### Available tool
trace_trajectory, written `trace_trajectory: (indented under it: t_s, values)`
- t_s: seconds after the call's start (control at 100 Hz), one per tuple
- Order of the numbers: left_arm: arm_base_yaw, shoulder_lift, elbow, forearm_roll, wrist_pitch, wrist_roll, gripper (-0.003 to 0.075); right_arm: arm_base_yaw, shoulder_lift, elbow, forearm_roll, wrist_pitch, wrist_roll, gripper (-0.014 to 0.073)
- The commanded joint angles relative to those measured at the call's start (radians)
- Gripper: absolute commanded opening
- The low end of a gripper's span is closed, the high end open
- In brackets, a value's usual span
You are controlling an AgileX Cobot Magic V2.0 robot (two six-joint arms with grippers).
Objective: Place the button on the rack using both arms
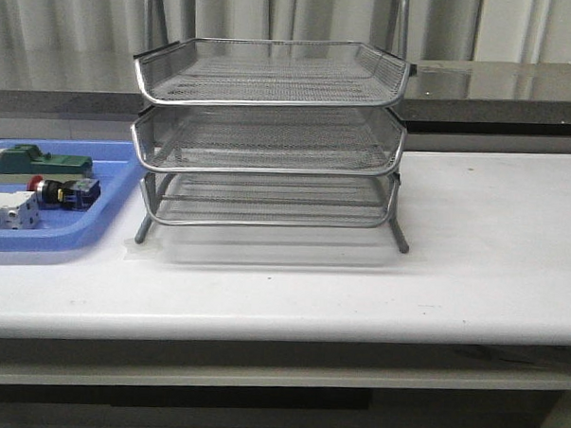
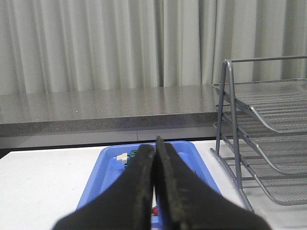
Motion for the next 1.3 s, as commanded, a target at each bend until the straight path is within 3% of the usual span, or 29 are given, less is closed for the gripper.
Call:
trace_trajectory:
  t_s: [0.0,0.15,0.24,0.51,0.92,1.29]
  values:
    - [-0.002,-0.029,0.046,-0.001,-0.072,-0.01,0.0004,-0.008,-0.019,-0.017,0.0,-0.124,-0.003,-0.0066]
    - [-0.002,-0.029,0.046,-0.001,-0.072,-0.01,0.0004,-0.008,-0.019,-0.022,0.0,-0.245,-0.003,-0.0066]
    - [-0.002,-0.029,0.046,-0.001,-0.072,-0.01,0.0004,-0.008,-0.017,-0.056,0.0,-0.237,-0.003,-0.0066]
    - [-0.002,-0.029,0.046,-0.001,-0.072,-0.01,0.0004,-0.008,0.098,-0.296,0.0,0.058,-0.003,-0.0066]
    - [-0.002,-0.029,0.046,-0.001,-0.072,-0.01,0.0004,-0.008,0.499,-0.645,0.089,0.495,-0.003,-0.0066]
    - [-0.002,-0.029,0.046,-0.001,-0.072,-0.01,0.0004,-0.008,0.759,-0.686,0.321,0.405,-0.003,-0.0066]
